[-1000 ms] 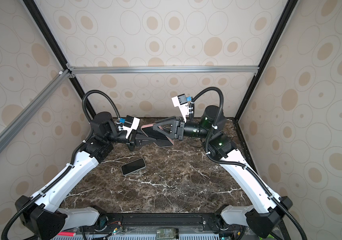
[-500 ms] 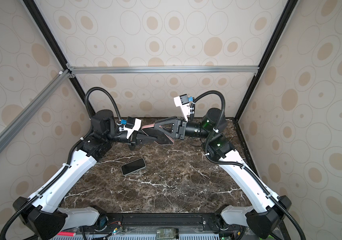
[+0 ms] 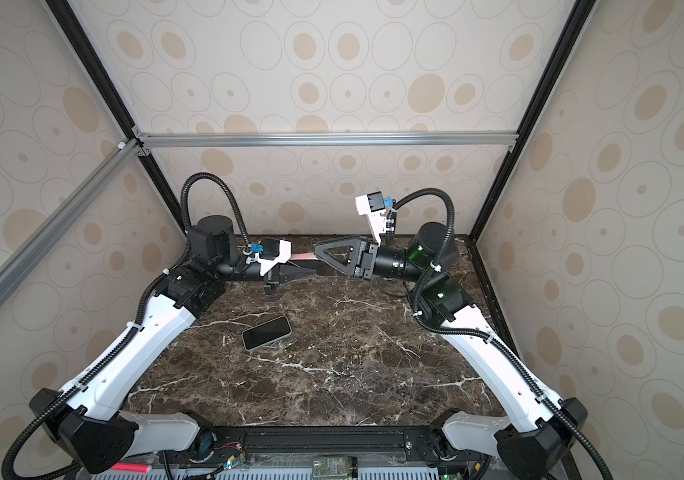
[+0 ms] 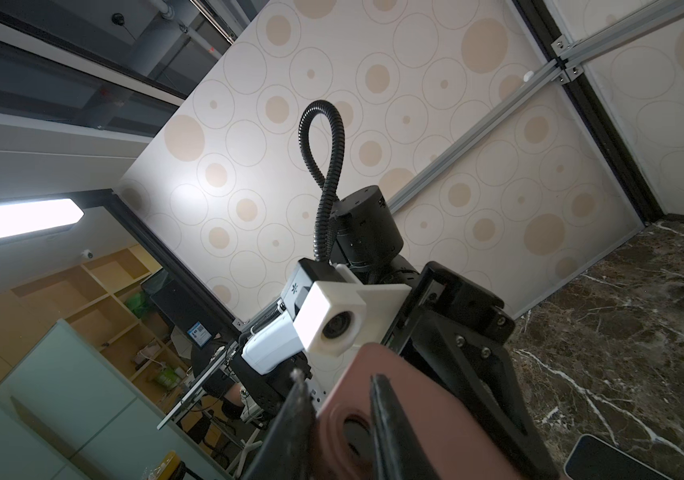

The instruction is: Take the phone out of the phone case

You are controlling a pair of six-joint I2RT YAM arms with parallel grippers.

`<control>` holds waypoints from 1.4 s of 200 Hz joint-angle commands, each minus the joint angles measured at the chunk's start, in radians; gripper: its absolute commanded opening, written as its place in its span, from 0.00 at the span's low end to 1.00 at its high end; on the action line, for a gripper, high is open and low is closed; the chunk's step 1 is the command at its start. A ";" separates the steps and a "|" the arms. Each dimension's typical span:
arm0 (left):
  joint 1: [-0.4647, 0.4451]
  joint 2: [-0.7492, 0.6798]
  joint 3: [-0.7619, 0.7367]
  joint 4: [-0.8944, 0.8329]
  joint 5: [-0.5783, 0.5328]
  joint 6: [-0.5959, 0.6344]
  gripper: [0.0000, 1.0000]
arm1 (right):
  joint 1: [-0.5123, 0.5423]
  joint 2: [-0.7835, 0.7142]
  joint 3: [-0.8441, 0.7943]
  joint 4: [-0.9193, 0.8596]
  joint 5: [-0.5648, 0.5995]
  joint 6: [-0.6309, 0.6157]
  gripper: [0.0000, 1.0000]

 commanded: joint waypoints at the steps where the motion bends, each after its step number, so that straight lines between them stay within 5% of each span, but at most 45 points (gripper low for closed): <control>1: 0.008 0.008 0.089 0.128 -0.156 -0.012 0.00 | 0.038 0.002 -0.048 -0.147 -0.124 0.037 0.25; 44: 0.008 -0.029 0.043 0.181 -0.095 -0.071 0.00 | 0.034 -0.011 -0.013 -0.236 -0.066 -0.068 0.30; 85: 0.008 -0.092 -0.060 0.275 -0.050 -0.154 0.00 | -0.003 -0.051 0.031 -0.295 0.133 -0.193 0.45; 131: 0.008 -0.142 -0.168 0.387 0.004 -0.255 0.00 | -0.031 -0.165 -0.030 -0.265 0.345 -0.427 0.51; 219: 0.007 -0.144 -0.186 0.452 0.151 -0.358 0.00 | -0.072 -0.108 0.040 -0.333 -0.062 -0.695 0.49; 280: 0.003 -0.135 -0.176 0.429 0.157 -0.347 0.00 | -0.072 -0.065 0.060 -0.330 -0.156 -0.702 0.39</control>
